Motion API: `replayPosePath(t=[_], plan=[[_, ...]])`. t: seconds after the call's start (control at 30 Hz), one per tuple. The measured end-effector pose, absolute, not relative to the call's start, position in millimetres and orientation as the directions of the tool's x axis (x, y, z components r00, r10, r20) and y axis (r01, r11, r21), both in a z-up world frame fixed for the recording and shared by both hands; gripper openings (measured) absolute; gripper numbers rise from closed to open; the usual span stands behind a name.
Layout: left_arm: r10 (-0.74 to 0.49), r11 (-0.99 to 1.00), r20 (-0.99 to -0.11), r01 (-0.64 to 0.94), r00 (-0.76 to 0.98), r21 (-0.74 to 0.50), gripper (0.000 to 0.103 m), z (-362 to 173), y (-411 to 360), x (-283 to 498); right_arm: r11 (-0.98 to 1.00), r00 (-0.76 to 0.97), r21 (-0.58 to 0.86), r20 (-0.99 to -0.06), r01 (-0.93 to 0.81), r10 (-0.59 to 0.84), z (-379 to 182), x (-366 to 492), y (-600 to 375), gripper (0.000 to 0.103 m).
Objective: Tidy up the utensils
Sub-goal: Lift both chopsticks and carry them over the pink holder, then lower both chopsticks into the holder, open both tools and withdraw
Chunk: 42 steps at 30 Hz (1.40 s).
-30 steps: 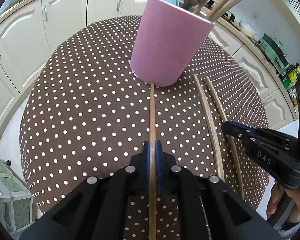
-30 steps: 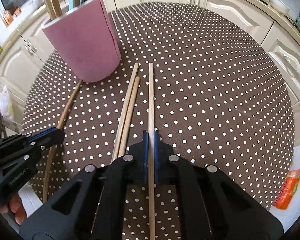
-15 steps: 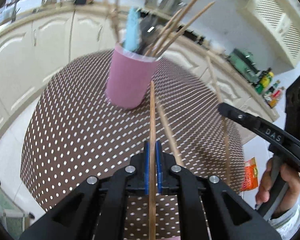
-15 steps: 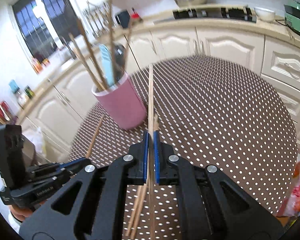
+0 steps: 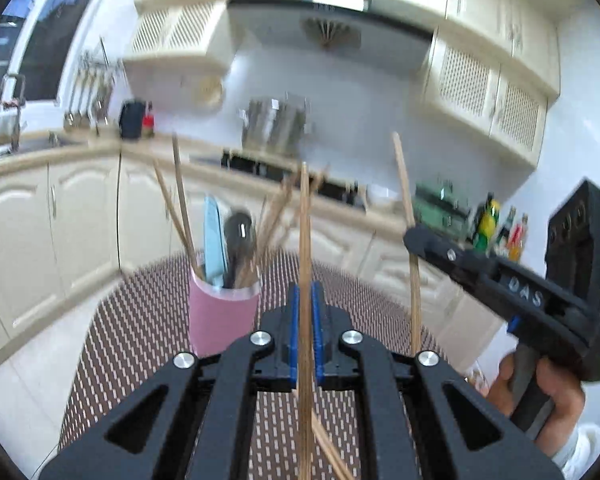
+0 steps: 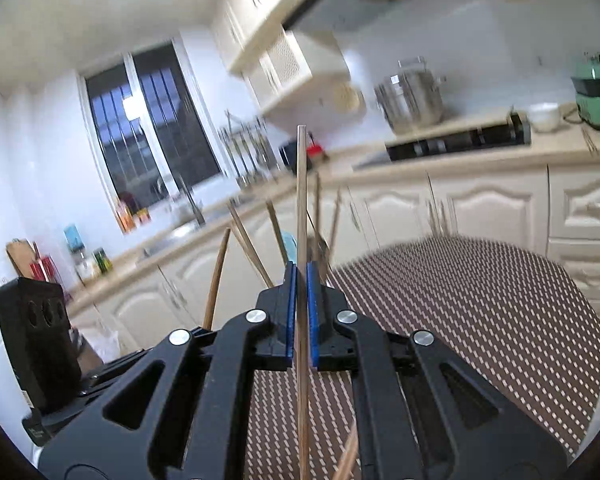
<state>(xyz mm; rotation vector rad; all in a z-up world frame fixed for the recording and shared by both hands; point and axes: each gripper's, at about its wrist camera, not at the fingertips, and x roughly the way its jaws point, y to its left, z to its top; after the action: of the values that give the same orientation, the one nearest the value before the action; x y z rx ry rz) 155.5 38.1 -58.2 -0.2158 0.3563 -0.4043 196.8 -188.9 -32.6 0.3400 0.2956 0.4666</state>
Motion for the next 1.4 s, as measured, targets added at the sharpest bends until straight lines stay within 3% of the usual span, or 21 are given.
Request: replayPosePath(t=[0.27, 0.43, 1.03, 1.4], plan=[[-0.347, 0.909, -0.049, 0.323, 0.937, -0.265, 0.006, -28.5, 46.3, 171.4, 0.833, 0.873, 0.338, -0.062, -0.438, 0.484, -15.8, 214.6, -174.2, 0.006], [-0.305, 0.912, 0.022, 0.299, 0.952, -0.281, 0.006, -18.9, 43.7, 202.6, 0.830, 0.883, 0.342, -0.003, -0.441, 0.470, -16.5, 242.5, -167.8, 0.006], [-0.168, 0.923, 0.153, 0.210, 0.974, -0.323, 0.006, -29.0, 48.2, 276.3, 0.866, 0.902, 0.253, 0.092, -0.431, 0.422, -23.3, 303.8, -143.9, 0.006], [-0.142, 0.931, 0.130, 0.177, 0.981, -0.320, 0.006, -48.9, 48.1, 292.2, 0.863, 0.894, 0.235, 0.102, -0.447, 0.435, -30.7, 304.3, -143.8, 0.006]])
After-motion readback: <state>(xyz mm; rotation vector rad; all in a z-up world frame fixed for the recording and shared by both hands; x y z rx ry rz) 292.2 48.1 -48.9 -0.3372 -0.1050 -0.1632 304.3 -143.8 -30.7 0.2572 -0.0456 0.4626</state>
